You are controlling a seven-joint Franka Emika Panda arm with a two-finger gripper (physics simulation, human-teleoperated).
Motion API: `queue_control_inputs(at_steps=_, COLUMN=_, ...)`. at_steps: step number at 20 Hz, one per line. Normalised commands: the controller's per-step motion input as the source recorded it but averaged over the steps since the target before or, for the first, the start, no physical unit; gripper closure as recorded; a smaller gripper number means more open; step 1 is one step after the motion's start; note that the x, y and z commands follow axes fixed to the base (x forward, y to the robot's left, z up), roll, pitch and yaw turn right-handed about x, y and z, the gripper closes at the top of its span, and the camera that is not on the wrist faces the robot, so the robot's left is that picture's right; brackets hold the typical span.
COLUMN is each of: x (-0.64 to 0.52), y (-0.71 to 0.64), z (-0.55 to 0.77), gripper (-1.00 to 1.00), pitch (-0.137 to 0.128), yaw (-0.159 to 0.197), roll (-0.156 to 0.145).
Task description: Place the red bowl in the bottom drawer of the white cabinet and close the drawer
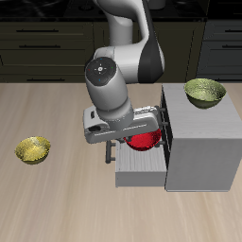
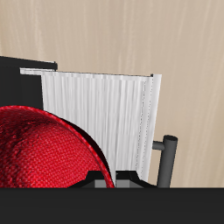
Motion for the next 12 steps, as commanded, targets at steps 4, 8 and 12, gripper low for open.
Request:
queue_control_inputs(at_steps=4, x=-0.01, y=0.21, z=-0.09, gripper=-1.00, pitch=0.038, yaw=0.035, roll=0.109)
queue_control_inputs(at_steps=8, x=0.01, y=0.03, z=-0.05, gripper=-1.00, pitch=0.004, yaw=0.034, roll=0.001)
queue_control_inputs(at_steps=12, x=-0.02, y=-0.01, z=0.08, gripper=-1.00, pitch=-0.010, yaw=0.004, roll=0.017)
